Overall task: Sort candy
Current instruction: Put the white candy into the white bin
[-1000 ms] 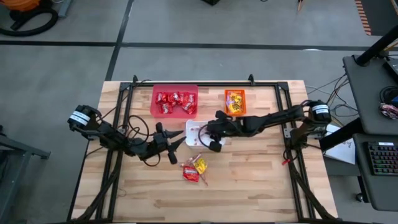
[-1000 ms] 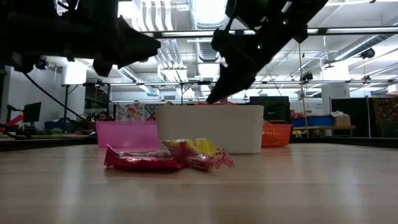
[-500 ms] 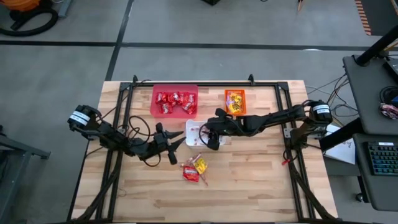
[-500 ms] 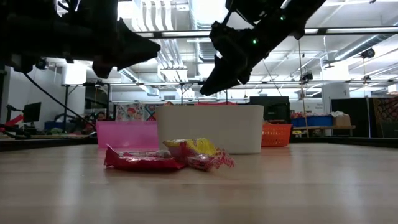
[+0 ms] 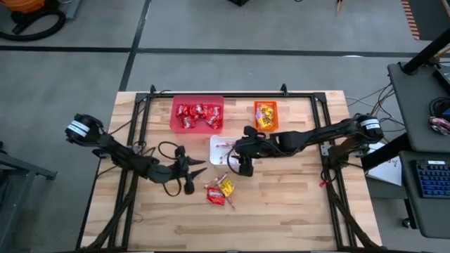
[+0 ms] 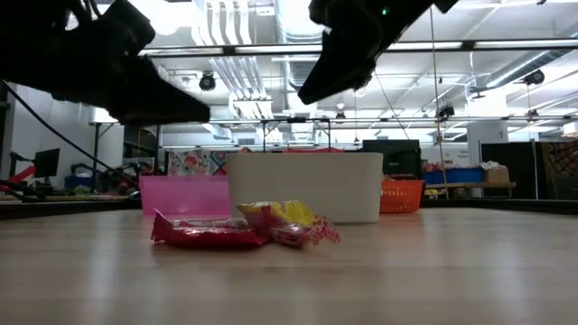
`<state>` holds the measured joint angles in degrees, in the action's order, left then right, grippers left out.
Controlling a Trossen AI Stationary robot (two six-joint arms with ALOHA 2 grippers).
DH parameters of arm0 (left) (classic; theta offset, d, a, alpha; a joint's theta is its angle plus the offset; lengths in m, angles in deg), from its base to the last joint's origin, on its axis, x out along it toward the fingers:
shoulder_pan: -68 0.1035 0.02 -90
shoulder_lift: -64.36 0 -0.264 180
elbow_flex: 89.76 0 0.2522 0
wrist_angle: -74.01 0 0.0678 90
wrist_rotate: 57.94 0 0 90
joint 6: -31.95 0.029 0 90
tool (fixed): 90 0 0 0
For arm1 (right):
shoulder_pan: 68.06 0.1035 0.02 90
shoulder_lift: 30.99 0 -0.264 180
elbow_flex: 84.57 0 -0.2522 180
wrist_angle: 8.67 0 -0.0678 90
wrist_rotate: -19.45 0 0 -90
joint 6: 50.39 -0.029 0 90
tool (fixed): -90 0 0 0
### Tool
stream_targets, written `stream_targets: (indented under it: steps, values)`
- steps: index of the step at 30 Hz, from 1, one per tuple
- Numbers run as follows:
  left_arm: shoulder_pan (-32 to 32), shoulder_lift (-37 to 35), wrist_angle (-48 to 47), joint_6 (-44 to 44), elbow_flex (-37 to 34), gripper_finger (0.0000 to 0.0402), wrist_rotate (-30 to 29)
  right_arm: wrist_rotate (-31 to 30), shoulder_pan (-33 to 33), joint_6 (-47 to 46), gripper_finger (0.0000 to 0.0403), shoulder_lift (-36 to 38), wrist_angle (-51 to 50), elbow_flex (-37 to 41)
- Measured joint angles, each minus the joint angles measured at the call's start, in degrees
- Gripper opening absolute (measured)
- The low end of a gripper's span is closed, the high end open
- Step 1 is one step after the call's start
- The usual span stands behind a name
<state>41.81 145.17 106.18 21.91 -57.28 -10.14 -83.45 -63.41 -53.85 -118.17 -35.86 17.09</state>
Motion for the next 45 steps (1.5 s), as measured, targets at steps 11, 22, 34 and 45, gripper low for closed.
stream_targets:
  steps: [11,22,34,45]
  values:
    - [-0.4,2.7,-5.3,-8.4,0.0,0.0147,9.7,0.0,1.7,0.5,0.0175,2.4,0.0,0.2]
    - [-0.6,20.1,11.7,-11.5,1.5,0.0177,11.9,0.0,1.7,0.5,0.0178,1.7,0.0,0.6]
    - [-0.7,25.7,8.1,-18.7,3.3,0.0173,12.7,0.0,2.1,-0.1,0.0178,1.7,0.0,0.6]
    - [-0.7,25.4,1.3,-21.8,3.6,0.013,11.9,0.0,2.2,-0.6,0.0178,1.7,0.4,0.6]
